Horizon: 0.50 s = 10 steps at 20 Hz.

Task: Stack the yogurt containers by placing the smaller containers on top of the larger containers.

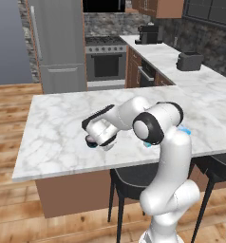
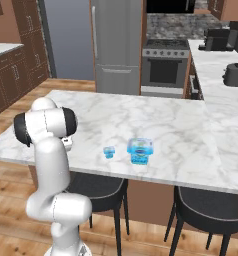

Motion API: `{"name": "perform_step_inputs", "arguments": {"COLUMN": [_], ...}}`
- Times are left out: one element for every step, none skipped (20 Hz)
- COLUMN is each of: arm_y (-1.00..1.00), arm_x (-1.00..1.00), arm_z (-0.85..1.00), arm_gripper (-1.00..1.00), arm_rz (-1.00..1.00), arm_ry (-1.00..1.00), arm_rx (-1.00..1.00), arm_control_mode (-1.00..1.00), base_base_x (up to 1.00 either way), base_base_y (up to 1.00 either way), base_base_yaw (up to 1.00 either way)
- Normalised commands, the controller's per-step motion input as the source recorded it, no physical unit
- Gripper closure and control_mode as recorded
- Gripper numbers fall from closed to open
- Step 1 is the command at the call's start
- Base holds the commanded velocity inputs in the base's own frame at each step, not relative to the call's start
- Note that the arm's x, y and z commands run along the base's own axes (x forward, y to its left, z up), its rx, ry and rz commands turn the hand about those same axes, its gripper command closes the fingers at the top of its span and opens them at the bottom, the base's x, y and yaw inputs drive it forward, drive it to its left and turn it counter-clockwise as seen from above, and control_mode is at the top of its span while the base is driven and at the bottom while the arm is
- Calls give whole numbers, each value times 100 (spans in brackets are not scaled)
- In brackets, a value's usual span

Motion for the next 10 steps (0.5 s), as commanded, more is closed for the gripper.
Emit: {"name": "perform_step_inputs", "arguments": {"arm_y": [21, 24, 24, 25, 23, 22, 22, 22, 25, 24], "arm_x": [34, 31, 25, 21, 16, 7, 0, 0, 0, 0], "arm_z": [-18, -19, -18, -17, -17, -17, -17, -18, -21, -23], "arm_gripper": [-100, -100, -100, -100, -100, -100, -100, -100, -100, -100], "arm_rz": [-4, -4, -5, -4, -4, -3, -3, -3, -3, -3], "arm_ry": [0, 0, 0, 0, 0, 0, 0, 0, 0, 0], "arm_rx": [0, 0, 0, 0, 0, 0, 0, 0, 0, 0], "arm_control_mode": [-100, -100, -100, -100, -100, -100, -100, -100, -100, -100], "base_base_x": [0, 0, 0, 0, 0, 0, 0, 0, 0, 0], "base_base_y": [0, 0, 0, 0, 0, 0, 0, 0, 0, 0], "base_base_yaw": [0, 0, 0, 0, 0, 0, 0, 0, 0, 0]}}
